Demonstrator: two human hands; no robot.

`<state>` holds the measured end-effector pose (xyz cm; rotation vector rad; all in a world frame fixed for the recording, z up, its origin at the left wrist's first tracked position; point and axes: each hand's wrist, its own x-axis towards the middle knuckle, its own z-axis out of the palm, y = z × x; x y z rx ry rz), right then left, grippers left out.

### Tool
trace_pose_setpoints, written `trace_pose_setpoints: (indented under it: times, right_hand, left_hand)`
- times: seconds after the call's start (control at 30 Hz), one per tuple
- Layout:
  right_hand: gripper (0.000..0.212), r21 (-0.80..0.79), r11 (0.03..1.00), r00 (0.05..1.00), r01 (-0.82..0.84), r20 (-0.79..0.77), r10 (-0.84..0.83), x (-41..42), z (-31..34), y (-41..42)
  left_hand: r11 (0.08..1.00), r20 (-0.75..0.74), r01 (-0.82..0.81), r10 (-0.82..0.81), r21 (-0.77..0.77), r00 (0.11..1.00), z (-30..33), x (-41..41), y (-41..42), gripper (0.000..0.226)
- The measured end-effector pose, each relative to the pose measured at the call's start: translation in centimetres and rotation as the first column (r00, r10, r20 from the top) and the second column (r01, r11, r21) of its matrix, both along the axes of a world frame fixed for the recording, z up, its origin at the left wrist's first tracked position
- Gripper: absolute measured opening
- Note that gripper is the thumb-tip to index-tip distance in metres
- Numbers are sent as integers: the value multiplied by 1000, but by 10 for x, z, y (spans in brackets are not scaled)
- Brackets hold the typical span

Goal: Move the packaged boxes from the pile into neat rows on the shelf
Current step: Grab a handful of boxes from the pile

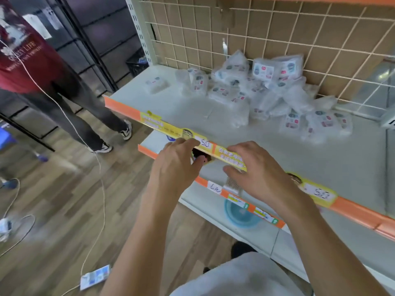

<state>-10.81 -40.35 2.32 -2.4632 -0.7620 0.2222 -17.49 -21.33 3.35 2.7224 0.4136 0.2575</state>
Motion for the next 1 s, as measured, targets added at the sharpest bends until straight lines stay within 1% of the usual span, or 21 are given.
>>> trace_pose_setpoints:
  times: [0.1, 0.17, 0.4, 0.63, 0.73, 0.83, 0.93, 1.0]
  right_hand:
    - [43, -2, 1000, 1000, -10, 15, 10, 9, 2, 30]
    - [46, -15, 1000, 1000, -9, 23, 9, 21, 2, 48]
    - [49, -7, 1000, 1000, -19, 21, 19, 77, -1, 117]
    - [50, -75, 997, 999, 7, -45, -11, 127, -1, 169]
    - [47, -73, 994, 996, 87, -12, -88, 144, -5, 175]
    - [44, -62, 975, 977, 215, 16, -214, 151, -11, 168]
    - [39, -14, 939, 937, 344, 68, -342, 152, -16, 163]
    - [37, 16, 899, 893, 438, 108, -437, 154, -19, 161]
  left_hand:
    - [1000, 22, -20, 21, -22, 1000, -1, 10, 28, 36]
    - [999, 23, -28, 29, -34, 999, -5, 17, 47, 36]
    - [995, -24, -52, 50, -83, 998, -22, 60, 116, 41]
    - [988, -69, -87, 79, -128, 994, -28, 104, 173, 39]
    - [983, -70, -68, 57, -169, 996, -31, 128, 190, 42]
    - [982, -81, -24, 9, -187, 997, -32, 149, 202, 48]
    - [982, -48, 35, -45, -185, 998, -29, 176, 213, 57]
    - [977, -10, 81, -85, -196, 996, -28, 195, 219, 65]
